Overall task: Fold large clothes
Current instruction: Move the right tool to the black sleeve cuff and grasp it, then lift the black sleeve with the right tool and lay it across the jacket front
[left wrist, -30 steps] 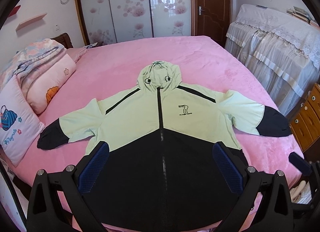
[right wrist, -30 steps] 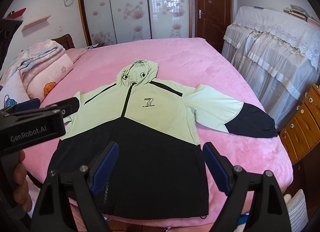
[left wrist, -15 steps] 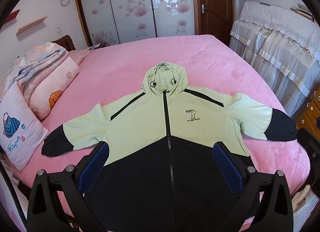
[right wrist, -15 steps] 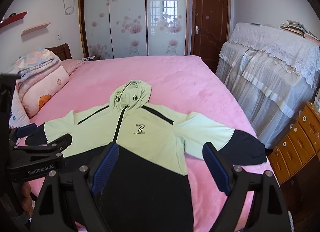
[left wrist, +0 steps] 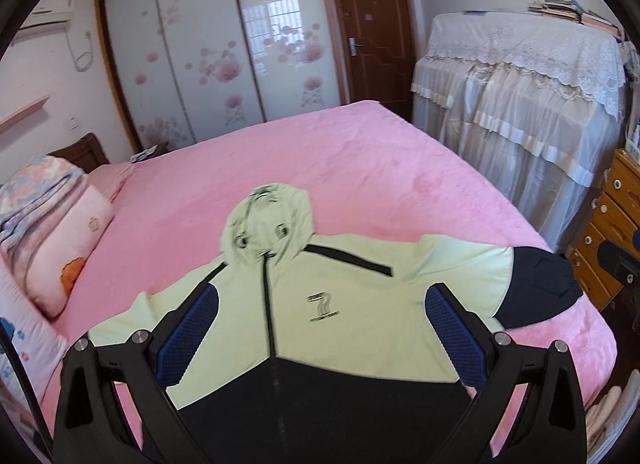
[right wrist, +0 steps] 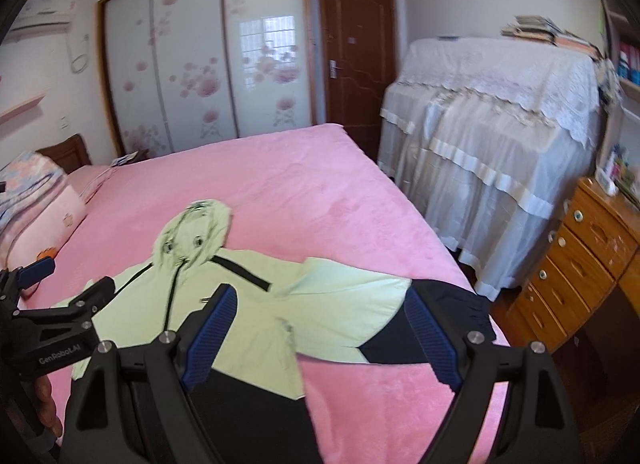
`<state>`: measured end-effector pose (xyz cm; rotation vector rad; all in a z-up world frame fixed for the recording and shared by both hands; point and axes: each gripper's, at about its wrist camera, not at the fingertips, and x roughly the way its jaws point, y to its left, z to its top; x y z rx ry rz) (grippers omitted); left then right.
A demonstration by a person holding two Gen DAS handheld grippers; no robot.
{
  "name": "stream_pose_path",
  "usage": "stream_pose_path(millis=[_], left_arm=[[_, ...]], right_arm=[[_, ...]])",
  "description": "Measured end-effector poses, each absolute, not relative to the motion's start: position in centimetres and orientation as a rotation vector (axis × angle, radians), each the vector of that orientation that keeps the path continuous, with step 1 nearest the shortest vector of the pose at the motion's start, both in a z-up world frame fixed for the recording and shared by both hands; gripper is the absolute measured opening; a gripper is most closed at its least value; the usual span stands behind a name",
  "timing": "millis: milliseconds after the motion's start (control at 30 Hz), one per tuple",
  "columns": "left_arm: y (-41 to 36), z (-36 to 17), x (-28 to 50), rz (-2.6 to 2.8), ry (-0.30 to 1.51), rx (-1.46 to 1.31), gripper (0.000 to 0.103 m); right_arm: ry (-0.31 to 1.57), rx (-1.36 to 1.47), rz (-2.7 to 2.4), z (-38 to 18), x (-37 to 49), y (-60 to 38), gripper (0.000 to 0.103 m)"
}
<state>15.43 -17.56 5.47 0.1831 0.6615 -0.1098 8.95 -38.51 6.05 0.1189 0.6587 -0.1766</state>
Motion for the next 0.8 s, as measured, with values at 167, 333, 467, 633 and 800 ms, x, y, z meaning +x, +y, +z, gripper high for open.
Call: stream_pose_path(millis=[167,333,467,633,800], left_arm=[[-22.3,3.5,18.3,-0.168,0.645,0.193,0.103],[-27.0,0.2,21.8,-0.206,0.684,0.199,0.103],[-29.9,-2.9,24.3,-0.235,0.728,0.144,0.103],[-33.5,-6.7,25.9,-0.289,0.761,0.186,0.103],[-35.7,-8.9,26.0,-0.293,0.728,0.213,0.103]], right_arm=[[0.71,0.197,-0.276,3.0,10.0,-44.8,0.087],[0.797,0.307,-0.375,-0.8,11.5,-52.0,0.087],[0.898,0.451,-0.455,-5.3,12.9,-58.7,0.087],[1.014,0.611,-0.527,-12.1,14.0,-65.0,0.073],[1.097,0.807,-0.505,-17.7,14.6,-67.4,0.062]])
